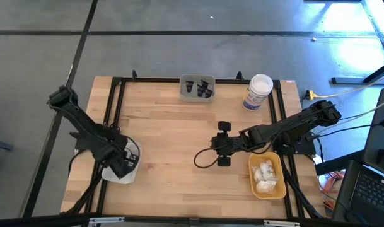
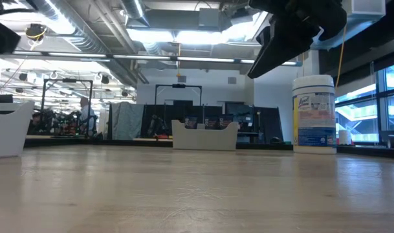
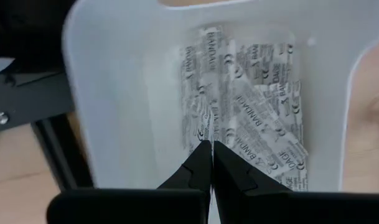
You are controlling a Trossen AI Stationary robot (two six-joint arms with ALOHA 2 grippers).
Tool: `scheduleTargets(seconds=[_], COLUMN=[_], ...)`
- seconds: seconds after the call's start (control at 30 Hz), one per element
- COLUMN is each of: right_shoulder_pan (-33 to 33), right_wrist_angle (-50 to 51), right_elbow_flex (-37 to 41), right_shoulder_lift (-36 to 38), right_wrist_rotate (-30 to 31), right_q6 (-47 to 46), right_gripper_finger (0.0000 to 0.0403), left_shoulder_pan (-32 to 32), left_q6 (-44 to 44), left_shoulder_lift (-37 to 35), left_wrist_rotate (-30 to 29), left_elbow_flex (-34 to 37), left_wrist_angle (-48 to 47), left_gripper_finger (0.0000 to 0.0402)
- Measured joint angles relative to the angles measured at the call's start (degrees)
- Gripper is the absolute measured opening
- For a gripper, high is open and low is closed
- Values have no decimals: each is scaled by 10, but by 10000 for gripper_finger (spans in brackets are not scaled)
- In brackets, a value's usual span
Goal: Pick & Place Travel size toiletries
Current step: Put the bandage into the white bin, then return to Home Position
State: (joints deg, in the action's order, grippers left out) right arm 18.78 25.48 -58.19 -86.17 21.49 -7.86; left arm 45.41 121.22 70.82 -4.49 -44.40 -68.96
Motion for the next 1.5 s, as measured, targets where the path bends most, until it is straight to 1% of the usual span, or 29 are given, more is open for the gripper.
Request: scheduleTargets(seconds=[0.23,0.33,0.43,0.6,0.77,0.9,1.07,1.17,1.27,1.33,1.37,1.43,1.5], right_shoulder_pan=[0,0,0,0,0,0,0,0,0,0,-1,-8,-19], right_wrist_angle=[0,0,0,0,0,-1,0,10,16,16,16,10,3], right_elbow_flex=[0,0,0,0,0,0,0,-12,-28,-37,-41,-46,-46], right_shoulder_lift=[0,0,0,0,0,0,0,0,0,0,0,0,0], right_wrist_rotate=[0,0,1,1,-2,-22,-56,-74,-76,-76,-76,-97,-129], right_q6=[-5,-5,-5,-5,-6,-2,-2,-4,7,25,36,45,45], right_gripper_finger=[119,125,130,135,127,116,94,72,42,18,10,7,7], left_shoulder_pan=[-46,-58,-66,-76,-88,-96,-107,-111,-116,-122,-128,-146,-171], left_q6=[-93,-123,-151,-188,-235,-257,-302,-343,-418,-491,-533,-635,-744], left_shoulder_lift=[40,52,55,55,47,30,5,-12,-27,-36,-41,-49,-52], left_wrist_rotate=[-1,-3,-3,-5,15,12,4,-33,-121,-194,-221,-246,-254], left_elbow_flex=[0,0,0,0,0,-13,-52,-92,-130,-142,-142,-141,-138], left_wrist_angle=[15,25,37,45,45,45,45,45,49,73,96,157,231], left_gripper_finger=[4,13,39,99,148,169,174,167,154,142,135,117,94])
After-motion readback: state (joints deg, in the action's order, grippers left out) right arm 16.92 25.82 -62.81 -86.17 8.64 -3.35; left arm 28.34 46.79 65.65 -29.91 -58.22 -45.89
